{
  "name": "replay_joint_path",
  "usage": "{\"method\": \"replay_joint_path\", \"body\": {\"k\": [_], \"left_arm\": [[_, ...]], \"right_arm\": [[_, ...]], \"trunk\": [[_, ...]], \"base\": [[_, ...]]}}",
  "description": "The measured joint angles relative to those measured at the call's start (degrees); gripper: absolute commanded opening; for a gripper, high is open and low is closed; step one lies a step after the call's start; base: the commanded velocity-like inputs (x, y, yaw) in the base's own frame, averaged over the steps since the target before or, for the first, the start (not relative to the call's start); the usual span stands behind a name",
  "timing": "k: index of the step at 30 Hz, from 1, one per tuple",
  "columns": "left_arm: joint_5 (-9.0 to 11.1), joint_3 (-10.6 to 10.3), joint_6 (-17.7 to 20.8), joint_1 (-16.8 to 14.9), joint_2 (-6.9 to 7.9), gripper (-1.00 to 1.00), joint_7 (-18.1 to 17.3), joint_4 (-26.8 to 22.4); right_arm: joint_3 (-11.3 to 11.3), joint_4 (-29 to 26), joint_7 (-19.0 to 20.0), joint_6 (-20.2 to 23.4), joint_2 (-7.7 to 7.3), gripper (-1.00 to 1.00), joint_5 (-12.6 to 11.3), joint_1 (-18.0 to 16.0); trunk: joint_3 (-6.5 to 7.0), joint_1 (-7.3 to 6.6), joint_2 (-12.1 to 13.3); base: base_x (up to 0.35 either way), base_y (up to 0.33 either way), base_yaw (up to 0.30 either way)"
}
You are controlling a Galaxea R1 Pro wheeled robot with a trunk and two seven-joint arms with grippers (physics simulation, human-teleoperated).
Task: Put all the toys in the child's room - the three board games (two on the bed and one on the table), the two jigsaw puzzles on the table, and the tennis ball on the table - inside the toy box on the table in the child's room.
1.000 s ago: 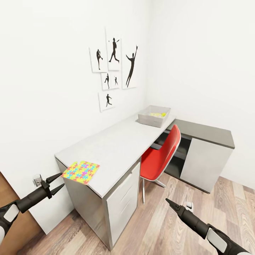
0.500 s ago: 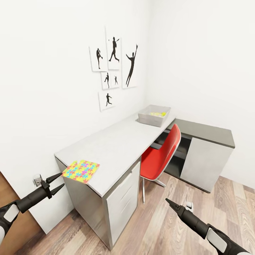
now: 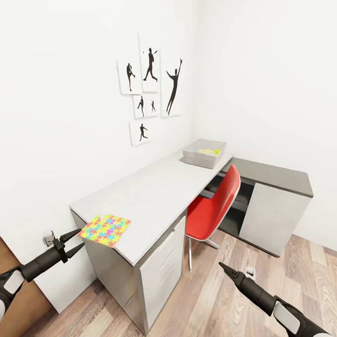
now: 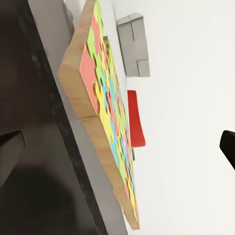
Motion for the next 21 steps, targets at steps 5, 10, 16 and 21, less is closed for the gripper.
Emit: {"method": "replay_joint_path", "body": {"k": [5, 10, 16, 21], "left_arm": [[0.0, 0.0, 0.0, 0.0, 0.03, 1.0, 0.0, 0.0], [0.0, 0.0, 0.0, 0.01, 0.06, 1.0, -0.01, 0.0], [0.0, 0.0, 0.0, 0.01, 0.06, 1.0, 0.06, 0.0], [0.0, 0.0, 0.04, 0.01, 0.1, 1.0, 0.04, 0.0]], "right_arm": [[0.0, -0.01, 0.0, 0.0, 0.01, 1.0, 0.0, 0.0], [0.0, -0.01, 0.0, 0.0, 0.02, 1.0, 0.0, 0.0], [0.0, -0.01, 0.0, 0.0, 0.01, 1.0, 0.0, 0.0], [0.0, -0.01, 0.0, 0.0, 0.02, 1.0, 0.0, 0.0]], "trunk": [[0.0, 0.0, 0.0], [0.0, -0.01, 0.0], [0.0, 0.0, 0.0], [0.0, 0.0, 0.0]], "base": [[0.005, 0.0, 0.0], [0.106, 0.0, 0.0], [0.108, 0.0, 0.0], [0.017, 0.0, 0.0]]}}
